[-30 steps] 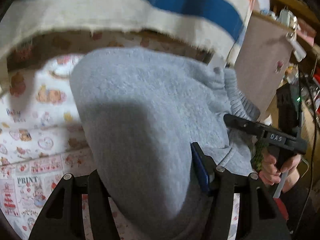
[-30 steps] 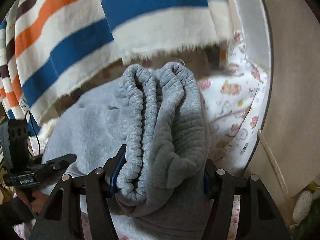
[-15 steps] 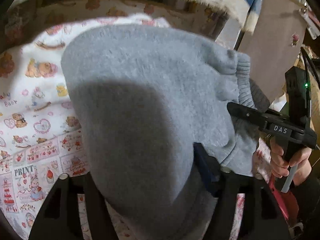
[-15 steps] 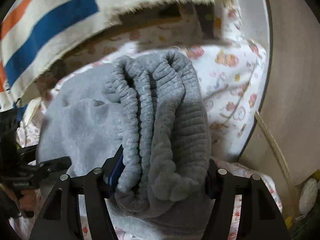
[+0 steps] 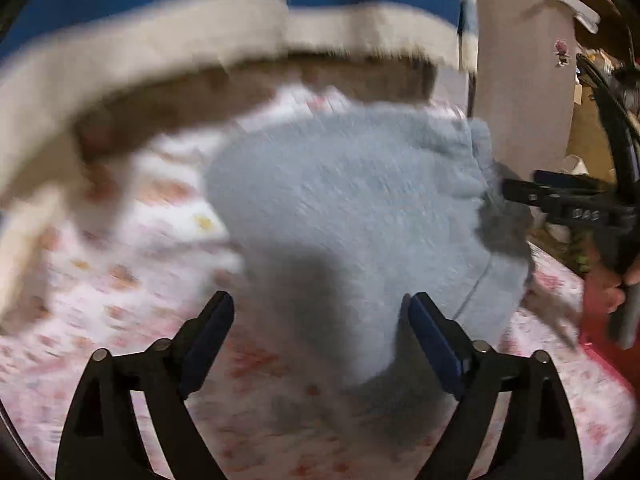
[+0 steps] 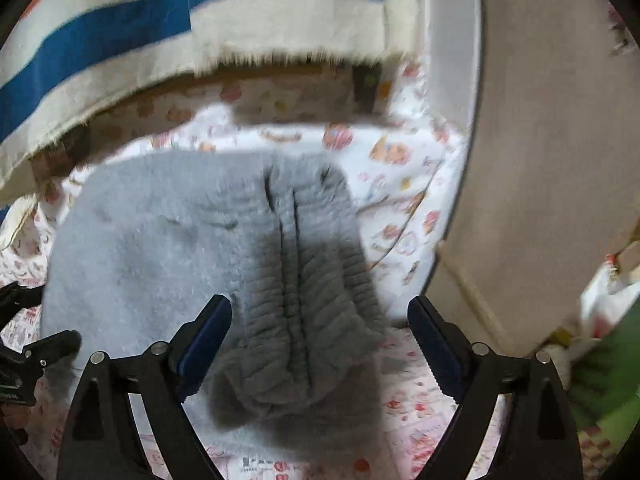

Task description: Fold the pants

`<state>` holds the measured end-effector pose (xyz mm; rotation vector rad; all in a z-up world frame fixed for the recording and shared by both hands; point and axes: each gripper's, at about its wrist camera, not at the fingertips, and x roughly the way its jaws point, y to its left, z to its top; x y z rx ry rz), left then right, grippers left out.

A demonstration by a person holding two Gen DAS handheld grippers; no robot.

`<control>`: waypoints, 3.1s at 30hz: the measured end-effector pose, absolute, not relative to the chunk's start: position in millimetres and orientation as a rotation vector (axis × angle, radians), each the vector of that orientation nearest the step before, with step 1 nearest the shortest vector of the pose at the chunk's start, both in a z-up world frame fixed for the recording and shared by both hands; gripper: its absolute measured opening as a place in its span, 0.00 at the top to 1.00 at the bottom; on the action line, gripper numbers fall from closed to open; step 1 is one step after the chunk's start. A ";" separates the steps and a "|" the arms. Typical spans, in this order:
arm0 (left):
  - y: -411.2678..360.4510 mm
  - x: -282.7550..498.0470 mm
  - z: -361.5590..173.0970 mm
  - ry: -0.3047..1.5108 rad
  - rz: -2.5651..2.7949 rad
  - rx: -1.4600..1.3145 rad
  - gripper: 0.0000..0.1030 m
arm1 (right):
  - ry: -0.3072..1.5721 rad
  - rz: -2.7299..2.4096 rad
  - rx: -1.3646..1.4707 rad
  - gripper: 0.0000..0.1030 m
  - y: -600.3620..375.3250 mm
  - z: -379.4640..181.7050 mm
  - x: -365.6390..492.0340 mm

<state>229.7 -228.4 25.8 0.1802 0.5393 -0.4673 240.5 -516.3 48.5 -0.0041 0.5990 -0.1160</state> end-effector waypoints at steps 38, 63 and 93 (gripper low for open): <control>-78.3 85.9 36.1 0.153 -0.232 0.095 0.00 | 0.282 -0.081 0.080 0.00 -339.2 26.9 112.8; -67.2 110.7 23.9 0.304 -0.164 0.030 0.00 | 0.293 -0.114 -0.006 0.00 -324.2 24.9 112.2; -66.6 109.5 22.8 0.313 -0.132 0.036 0.00 | 0.294 -0.110 -0.008 0.00 -324.6 24.5 112.2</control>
